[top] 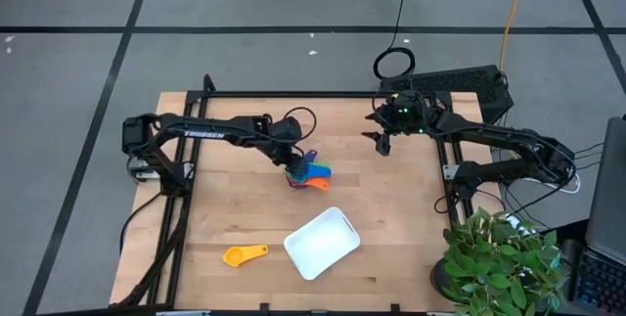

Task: Nest measuring cups in basket
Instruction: Stack the blue measuring cup on top of the green measuring cup, then stack the yellow measuring cup on top of the blue measuring cup

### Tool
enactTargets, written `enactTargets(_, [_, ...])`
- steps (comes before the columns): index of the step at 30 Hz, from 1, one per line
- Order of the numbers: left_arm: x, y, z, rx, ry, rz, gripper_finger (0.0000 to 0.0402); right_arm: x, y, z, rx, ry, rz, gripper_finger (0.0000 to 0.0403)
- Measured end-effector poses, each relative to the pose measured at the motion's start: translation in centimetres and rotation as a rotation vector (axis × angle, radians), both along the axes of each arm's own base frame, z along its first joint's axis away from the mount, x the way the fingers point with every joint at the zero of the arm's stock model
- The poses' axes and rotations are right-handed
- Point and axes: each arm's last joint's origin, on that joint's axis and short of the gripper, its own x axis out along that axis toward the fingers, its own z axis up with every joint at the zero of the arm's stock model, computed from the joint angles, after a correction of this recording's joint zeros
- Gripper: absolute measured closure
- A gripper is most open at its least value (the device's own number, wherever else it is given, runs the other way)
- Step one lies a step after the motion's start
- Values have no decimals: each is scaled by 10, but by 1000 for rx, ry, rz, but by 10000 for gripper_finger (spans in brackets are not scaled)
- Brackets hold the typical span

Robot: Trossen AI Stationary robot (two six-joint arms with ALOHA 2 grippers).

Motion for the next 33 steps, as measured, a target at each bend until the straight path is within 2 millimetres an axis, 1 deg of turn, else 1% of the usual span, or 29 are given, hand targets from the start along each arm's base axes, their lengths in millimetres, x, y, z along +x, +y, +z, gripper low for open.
enactTargets(6, [-5,-2,14,17,-41,-10,225,0,0,0,-3,-4,0,151])
enactTargets(10, [-18,-6,28,44,-29,-13,225,1,0,1,-8,-13,0,151])
enactTargets(13, [-34,-18,40,56,23,-53,225,1,-1,1,-10,-14,0,151])
enactTargets(14, [-38,-25,43,53,38,-77,225,1,-1,1,-10,-14,1,151])
enactTargets(16, [-50,-44,45,37,127,-142,225,1,-1,2,-16,-16,4,151])
enactTargets(17, [-54,-56,44,33,174,-188,225,1,-1,2,-19,-18,4,151])
enactTargets(20, [-61,-94,42,58,236,-352,225,2,-1,3,-25,-28,8,151])
enactTargets(22, [-64,-119,40,70,239,-438,225,2,-1,4,-31,-38,8,151])
enactTargets(23, [-63,-131,40,75,225,-464,225,2,-1,4,-33,-40,8,151])
enactTargets(25, [-68,-150,36,86,242,-481,224,3,-2,4,-36,-45,8,151])
enactTargets(29, [-80,-177,24,53,297,-450,224,3,-1,4,-33,-44,7,151])
enactTargets(31, [-90,-186,16,52,341,-447,224,3,-1,4,-32,-45,7,151])
enactTargets(33, [-93,-193,7,32,320,-439,224,3,-1,4,-26,-47,3,151])
